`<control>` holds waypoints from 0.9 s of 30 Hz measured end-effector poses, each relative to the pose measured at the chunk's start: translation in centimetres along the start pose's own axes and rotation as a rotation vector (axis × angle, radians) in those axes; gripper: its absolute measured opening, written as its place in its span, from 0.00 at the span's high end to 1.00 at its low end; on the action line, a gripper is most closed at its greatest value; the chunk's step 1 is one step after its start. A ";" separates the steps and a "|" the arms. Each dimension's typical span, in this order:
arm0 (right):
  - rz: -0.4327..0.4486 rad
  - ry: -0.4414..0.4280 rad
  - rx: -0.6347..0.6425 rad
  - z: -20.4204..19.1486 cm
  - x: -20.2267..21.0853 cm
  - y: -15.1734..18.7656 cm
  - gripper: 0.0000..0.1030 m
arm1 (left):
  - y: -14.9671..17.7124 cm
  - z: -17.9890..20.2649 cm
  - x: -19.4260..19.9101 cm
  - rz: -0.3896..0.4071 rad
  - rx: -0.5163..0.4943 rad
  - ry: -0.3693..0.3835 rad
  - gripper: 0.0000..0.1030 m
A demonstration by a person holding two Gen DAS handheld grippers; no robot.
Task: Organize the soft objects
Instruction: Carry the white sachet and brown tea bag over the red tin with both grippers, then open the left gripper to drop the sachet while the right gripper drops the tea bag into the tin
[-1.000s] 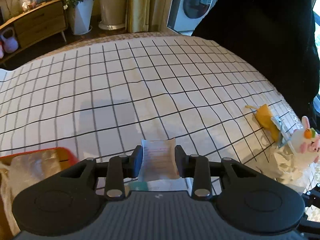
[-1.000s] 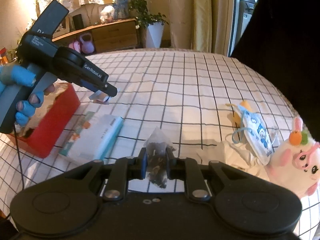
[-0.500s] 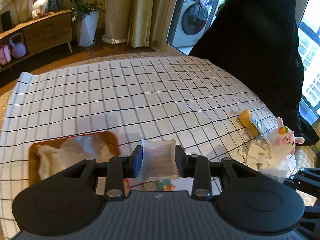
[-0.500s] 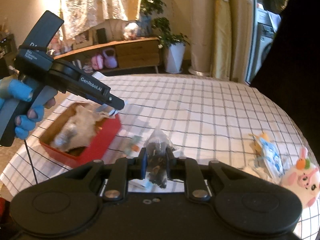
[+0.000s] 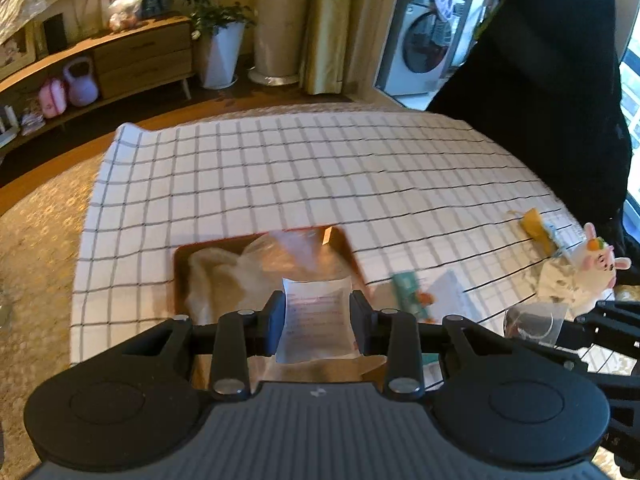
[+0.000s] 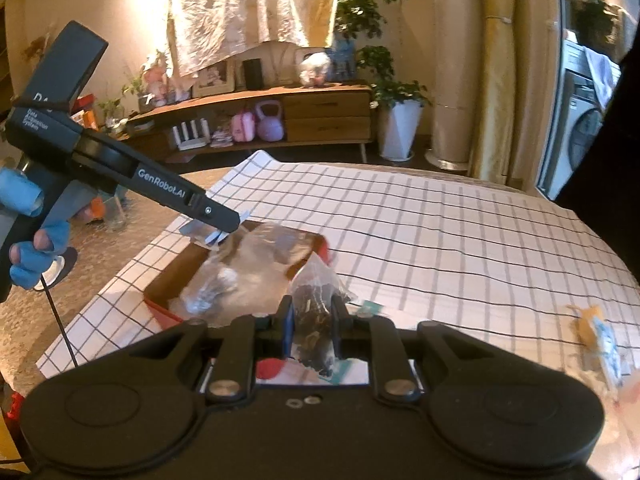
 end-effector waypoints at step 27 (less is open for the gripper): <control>-0.200 -0.012 0.099 -5.9 -11.4 4.2 0.84 | 1.4 -6.2 -8.2 -0.053 -0.046 -0.119 0.67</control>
Point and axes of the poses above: each gripper's, at about its wrist camera, not at the fingertips, and x roughly against the way its jaws point, z to its right, y to its underside, the point moved 6 cm from there along -x, roughly the way its jaws point, and after that the axes turned 13 degrees about z, right-handed, at the moved point
